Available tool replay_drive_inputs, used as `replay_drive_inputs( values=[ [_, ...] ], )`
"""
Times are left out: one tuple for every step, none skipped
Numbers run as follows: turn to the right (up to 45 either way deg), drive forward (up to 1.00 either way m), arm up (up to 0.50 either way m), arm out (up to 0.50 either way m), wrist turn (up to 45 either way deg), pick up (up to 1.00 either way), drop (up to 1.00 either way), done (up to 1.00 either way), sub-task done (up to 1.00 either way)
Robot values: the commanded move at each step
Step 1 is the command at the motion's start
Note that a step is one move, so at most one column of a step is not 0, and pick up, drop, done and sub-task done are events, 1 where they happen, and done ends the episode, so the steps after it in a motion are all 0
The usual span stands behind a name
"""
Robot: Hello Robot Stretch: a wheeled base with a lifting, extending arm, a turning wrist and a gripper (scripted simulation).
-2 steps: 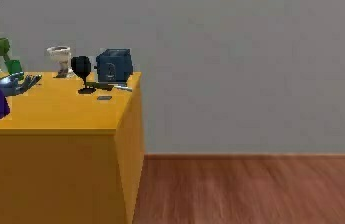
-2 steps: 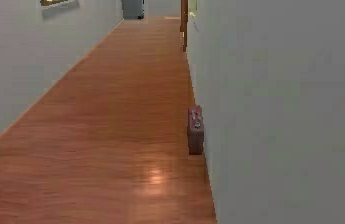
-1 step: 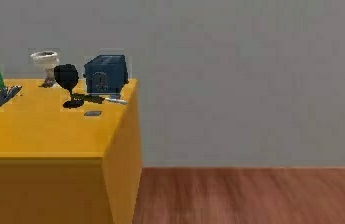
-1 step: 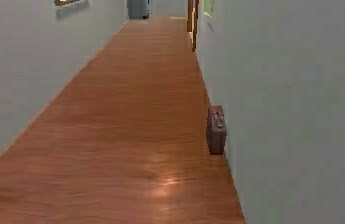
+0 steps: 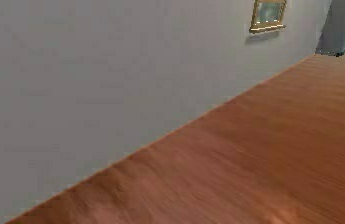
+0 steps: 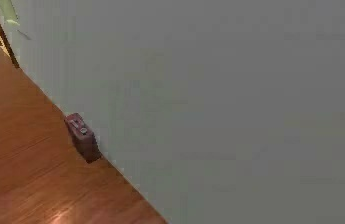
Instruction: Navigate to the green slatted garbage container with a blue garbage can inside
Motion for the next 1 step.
replay_drive_inputs(
  values=[
    [45.0,0.00,0.00,0.00,0.0,0.00,0.00,0.00,0.00]
  ],
)
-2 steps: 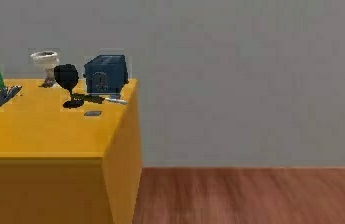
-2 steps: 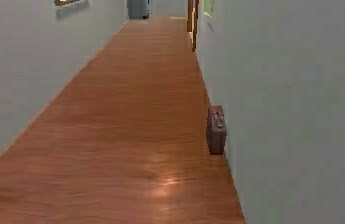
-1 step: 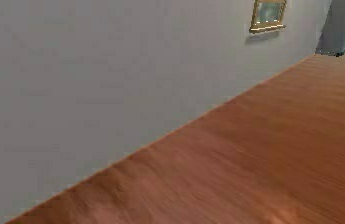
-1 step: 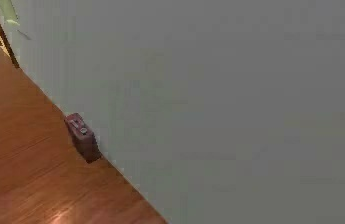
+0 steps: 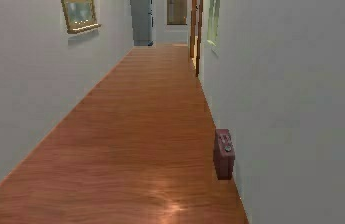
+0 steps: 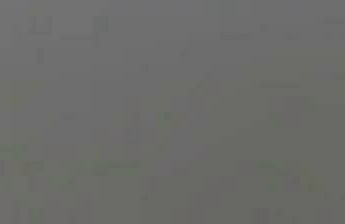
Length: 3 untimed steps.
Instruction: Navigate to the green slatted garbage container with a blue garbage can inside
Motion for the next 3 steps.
replay_drive_inputs(
  values=[
    [0.0,1.00,0.00,0.00,0.0,0.00,0.00,0.00,0.00],
    [0.0,1.00,0.00,0.00,0.0,0.00,0.00,0.00,0.00],
    [0.0,1.00,0.00,0.00,0.0,0.00,0.00,0.00,0.00]
  ],
)
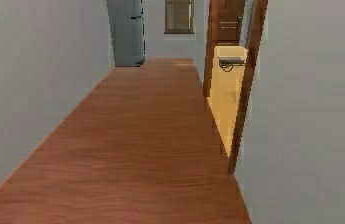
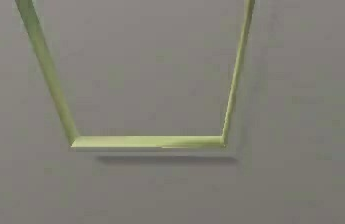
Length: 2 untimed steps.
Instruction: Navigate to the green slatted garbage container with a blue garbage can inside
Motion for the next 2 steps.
replay_drive_inputs(
  values=[
    [0.0,1.00,0.00,0.00,0.0,0.00,0.00,0.00,0.00],
    [0.0,0.75,0.00,0.00,0.0,0.00,0.00,0.00,0.00]
  ],
)
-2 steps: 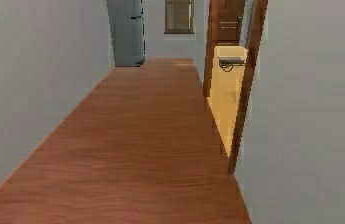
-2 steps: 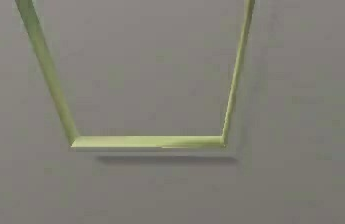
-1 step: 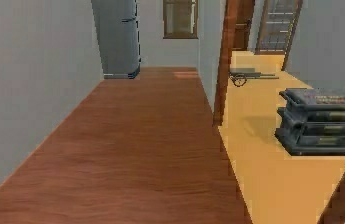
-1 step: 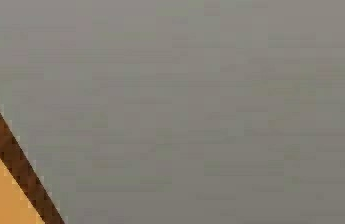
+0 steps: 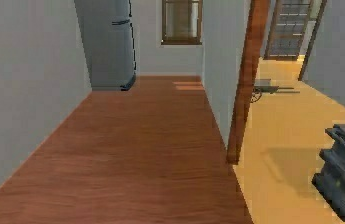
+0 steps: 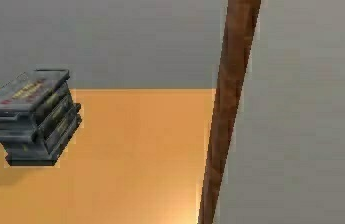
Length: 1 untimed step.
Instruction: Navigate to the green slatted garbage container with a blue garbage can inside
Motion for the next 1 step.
replay_drive_inputs(
  values=[
    [45.0,0.00,0.00,0.00,0.0,0.00,0.00,0.00,0.00]
  ],
)
